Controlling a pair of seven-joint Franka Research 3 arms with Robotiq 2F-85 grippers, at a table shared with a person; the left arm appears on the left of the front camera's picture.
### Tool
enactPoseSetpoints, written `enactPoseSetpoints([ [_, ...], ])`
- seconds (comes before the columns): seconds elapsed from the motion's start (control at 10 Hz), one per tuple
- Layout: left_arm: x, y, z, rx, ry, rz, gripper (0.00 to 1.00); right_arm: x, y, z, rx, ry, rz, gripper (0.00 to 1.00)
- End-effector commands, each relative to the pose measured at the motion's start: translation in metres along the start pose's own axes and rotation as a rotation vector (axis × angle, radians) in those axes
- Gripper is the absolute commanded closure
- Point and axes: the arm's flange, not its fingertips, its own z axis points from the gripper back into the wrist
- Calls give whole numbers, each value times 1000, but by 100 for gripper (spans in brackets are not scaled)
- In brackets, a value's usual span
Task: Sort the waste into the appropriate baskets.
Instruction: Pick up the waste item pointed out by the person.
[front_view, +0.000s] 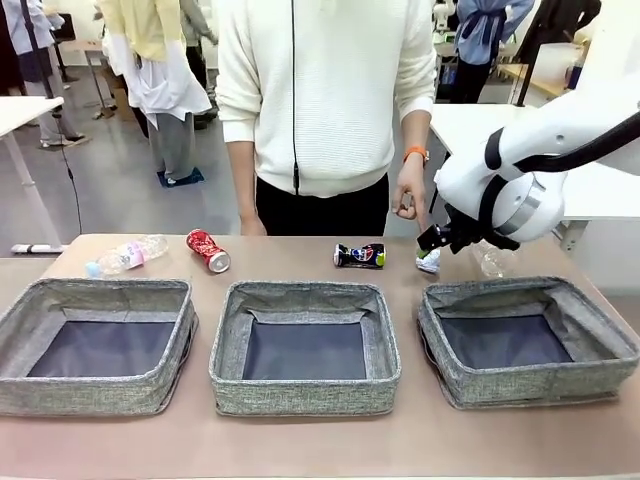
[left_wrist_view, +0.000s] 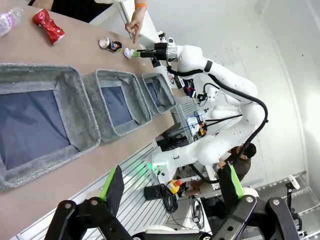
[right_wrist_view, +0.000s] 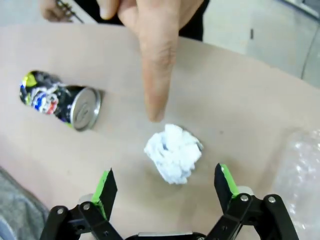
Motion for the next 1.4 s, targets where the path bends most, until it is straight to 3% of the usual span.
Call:
enactPoseSetpoints([
  [0.0, 1, -3, 0, -15, -8, -20, 0, 0, -14, -17, 7, -49, 8, 0],
  [0.4, 1, -3, 0, -15, -8, -20, 0, -8, -21, -34, 16, -72, -59, 0],
  [0.8, 1, -3, 0, -15, -8, -20, 0, -4, -15, -26, 44, -39, -52, 0],
  [0.9, 1, -3, 0, -15, -8, -20, 0, -5, -12, -23, 57, -23, -42, 60],
  [1.0, 1, -3, 0, -15, -8, -20, 0, -5, -11, -22, 72, -25, -48, 60],
  [1.1, 1, -3, 0, -15, -8, -20, 0, -6, -11, -22, 72, -27, -53, 100],
  [1.2, 1, -3, 0, -15, -8, -20, 0, -7, -12, -22, 60, -19, -56, 66],
  [1.3, 1, -3, 0, -15, -8, -20, 0, -7, -13, -21, 59, -18, -60, 100],
])
